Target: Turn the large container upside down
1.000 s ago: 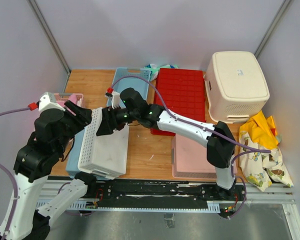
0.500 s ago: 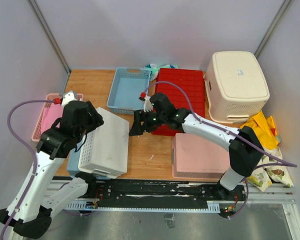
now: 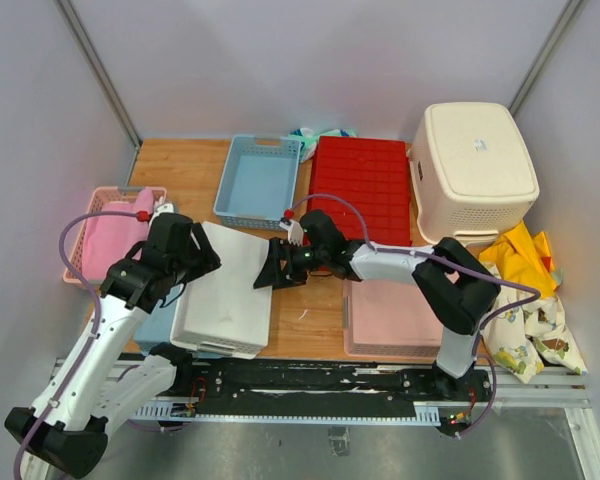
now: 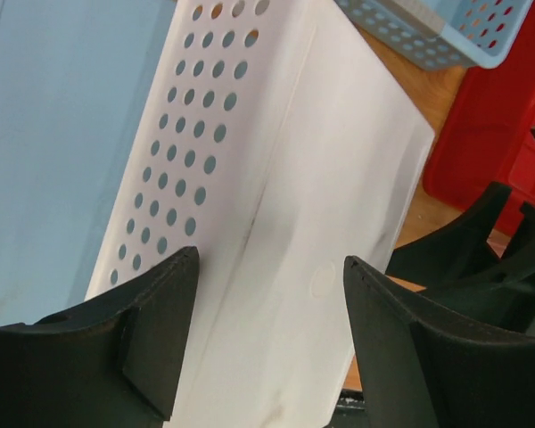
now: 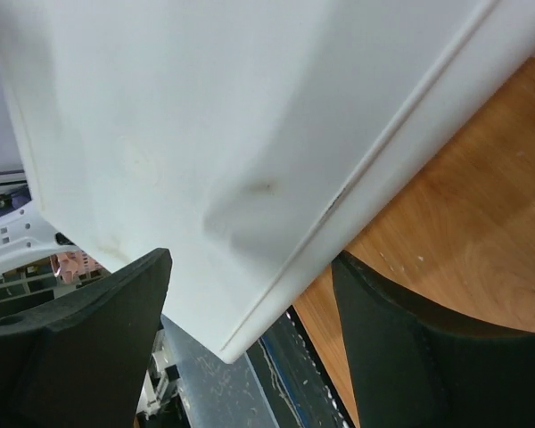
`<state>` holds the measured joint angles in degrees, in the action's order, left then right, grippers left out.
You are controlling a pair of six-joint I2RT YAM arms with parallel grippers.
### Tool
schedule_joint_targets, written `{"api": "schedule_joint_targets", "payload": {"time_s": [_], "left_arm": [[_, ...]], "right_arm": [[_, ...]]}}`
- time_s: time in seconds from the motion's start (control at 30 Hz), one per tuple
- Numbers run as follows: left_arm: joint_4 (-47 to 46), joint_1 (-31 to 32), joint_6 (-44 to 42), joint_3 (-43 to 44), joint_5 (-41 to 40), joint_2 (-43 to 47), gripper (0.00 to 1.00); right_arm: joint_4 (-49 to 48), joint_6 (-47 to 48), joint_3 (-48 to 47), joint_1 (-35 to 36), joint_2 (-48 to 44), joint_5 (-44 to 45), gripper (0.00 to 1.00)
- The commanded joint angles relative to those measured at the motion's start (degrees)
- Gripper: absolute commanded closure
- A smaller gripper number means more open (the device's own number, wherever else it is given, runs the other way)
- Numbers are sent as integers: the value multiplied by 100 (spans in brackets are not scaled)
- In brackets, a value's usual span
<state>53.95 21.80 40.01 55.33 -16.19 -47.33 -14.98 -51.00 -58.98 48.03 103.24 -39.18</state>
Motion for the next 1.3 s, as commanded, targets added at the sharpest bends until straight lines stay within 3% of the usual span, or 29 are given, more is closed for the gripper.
{"api": "schedule_joint_targets", "payload": {"time_s": [0.0,0.17,0.4,0.53,0.77,1.0,1.27], "left_arm": [[-597,-180,-133,-337,1121,53,31],[-1019,-196,-148,-615,1599,-32,32],[-1869,-196,97,-1184,2705,-110,32],[-2295,-192,370,-1410,3236,-95,32],[-2508,-157,703,-1579,3682,179,32],[-2511,310,1048,-1944,3840,482,32],[-2502,334,1058,-2370,3879,759,23]], "right_arm": [[-727,-397,-297,241,354,-241,26],[-900,-543,-212,279,250,-318,26],[852,380,-189,66,-650,474,27],[1278,454,-109,-202,-834,496,27],[1539,539,40,-578,-1093,583,28],[2113,885,-82,-701,-1455,907,29],[2487,1115,-337,-837,-1502,1178,29]]}}
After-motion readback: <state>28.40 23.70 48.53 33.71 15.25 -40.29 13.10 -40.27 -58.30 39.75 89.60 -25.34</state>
